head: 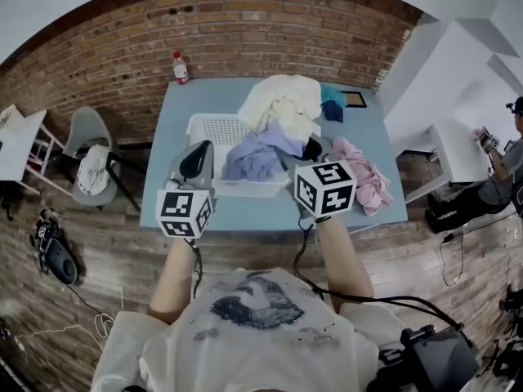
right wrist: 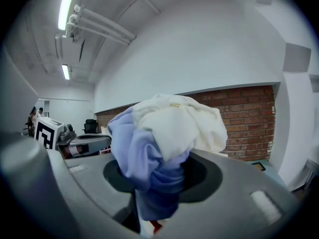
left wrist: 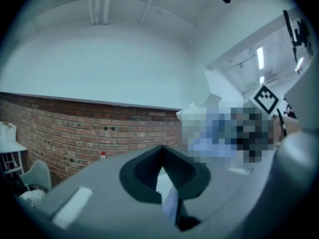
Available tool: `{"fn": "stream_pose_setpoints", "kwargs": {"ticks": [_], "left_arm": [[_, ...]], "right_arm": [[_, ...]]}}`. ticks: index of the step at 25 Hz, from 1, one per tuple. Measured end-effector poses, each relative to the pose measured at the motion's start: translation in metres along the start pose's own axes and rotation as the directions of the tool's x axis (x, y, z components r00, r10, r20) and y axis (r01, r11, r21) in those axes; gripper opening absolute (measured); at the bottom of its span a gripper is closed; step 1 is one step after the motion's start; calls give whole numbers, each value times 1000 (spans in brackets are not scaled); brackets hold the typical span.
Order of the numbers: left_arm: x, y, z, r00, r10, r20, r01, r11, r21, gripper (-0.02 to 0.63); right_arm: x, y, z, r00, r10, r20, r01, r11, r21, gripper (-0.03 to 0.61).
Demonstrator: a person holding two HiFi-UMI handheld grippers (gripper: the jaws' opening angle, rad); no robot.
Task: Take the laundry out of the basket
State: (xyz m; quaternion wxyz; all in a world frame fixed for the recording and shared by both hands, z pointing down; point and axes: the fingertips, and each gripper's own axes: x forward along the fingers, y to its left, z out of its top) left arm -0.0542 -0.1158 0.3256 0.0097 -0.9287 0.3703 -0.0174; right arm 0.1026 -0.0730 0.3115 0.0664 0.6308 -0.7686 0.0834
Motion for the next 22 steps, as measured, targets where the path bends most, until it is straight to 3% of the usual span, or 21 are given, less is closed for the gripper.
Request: {"fn": "stream_pose_setpoints", "kwargs": {"ticks": [22], "left_arm": [[-4,-46,-4,1000,15,-21,-15,1000,11,-9]], "right_arm": [[-37,-10,-22,1000,-2,15,2,1000,0,184]]}}
